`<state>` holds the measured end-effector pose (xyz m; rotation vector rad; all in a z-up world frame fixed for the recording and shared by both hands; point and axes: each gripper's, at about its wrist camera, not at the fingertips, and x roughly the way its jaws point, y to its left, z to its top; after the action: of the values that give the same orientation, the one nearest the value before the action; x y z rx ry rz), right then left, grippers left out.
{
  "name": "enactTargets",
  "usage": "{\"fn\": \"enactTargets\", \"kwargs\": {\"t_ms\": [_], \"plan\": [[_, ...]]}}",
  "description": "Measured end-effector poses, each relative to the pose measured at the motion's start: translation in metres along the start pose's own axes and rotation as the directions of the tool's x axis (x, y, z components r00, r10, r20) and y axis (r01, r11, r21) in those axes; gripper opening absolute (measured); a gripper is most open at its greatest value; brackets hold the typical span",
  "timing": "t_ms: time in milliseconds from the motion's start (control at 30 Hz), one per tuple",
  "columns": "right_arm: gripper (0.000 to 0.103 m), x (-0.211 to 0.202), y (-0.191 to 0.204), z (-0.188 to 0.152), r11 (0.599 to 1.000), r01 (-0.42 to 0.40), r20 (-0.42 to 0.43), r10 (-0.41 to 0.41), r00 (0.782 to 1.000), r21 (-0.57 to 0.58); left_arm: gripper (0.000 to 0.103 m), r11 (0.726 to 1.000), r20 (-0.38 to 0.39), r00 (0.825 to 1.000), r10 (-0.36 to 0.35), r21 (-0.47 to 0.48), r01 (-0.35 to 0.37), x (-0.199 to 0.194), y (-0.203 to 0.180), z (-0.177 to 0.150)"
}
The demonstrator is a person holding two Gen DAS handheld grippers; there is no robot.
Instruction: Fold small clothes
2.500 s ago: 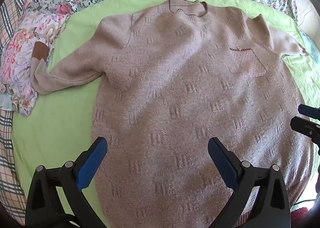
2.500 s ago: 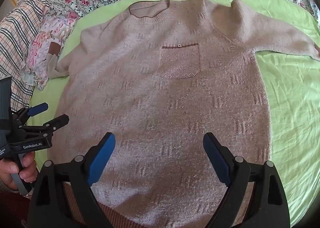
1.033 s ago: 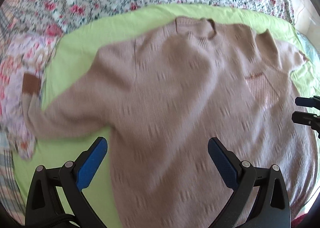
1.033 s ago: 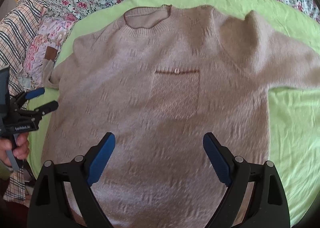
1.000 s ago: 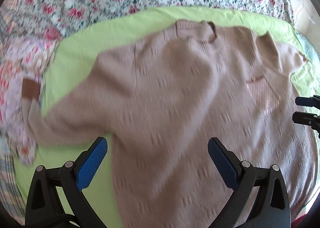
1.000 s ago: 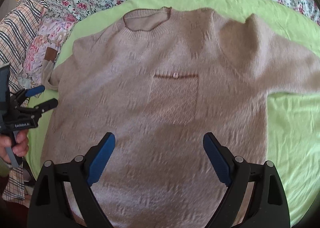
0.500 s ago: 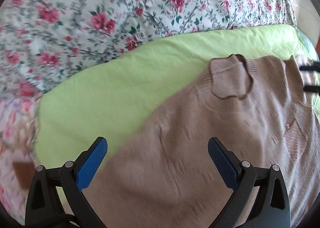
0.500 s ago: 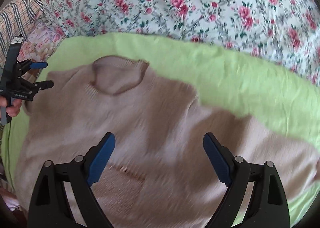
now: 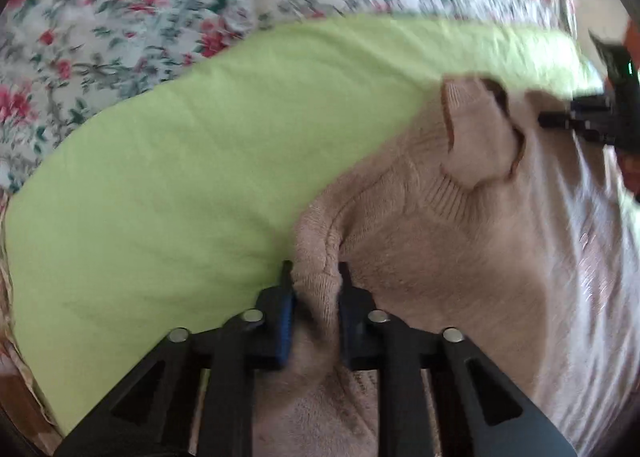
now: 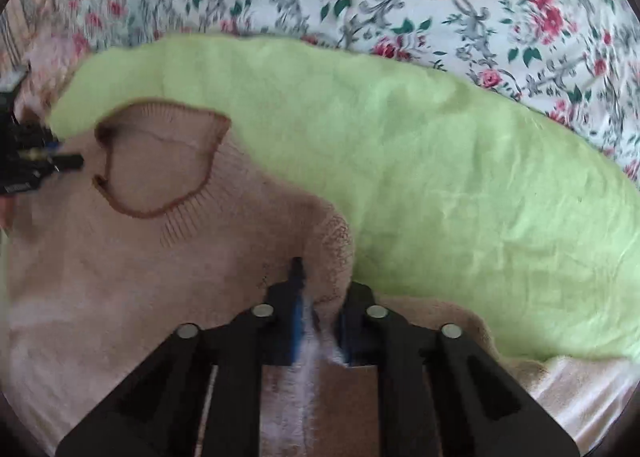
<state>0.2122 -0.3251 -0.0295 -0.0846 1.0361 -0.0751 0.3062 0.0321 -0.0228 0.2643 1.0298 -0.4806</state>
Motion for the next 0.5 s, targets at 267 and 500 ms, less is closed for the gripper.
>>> {"fn": "enactTargets", "kwargs": {"t_ms": [267, 500], "plan": [[0.012, 0.009, -0.017, 0.006, 0.991, 0.07, 0.044, -0.076, 0.996, 0.116, 0.008, 0.985, 0.042, 0.991, 0.126, -0.127, -0.119, -0.002, 0.032, 0.01], [0.038, -0.011, -0.025, 0.005, 0.98, 0.075, 0.063, -0.087, 0.994, 0.183, 0.015, 0.963, 0.004, 0.98, 0.199, -0.187, -0.195, 0.009, 0.036, 0.018]]}}
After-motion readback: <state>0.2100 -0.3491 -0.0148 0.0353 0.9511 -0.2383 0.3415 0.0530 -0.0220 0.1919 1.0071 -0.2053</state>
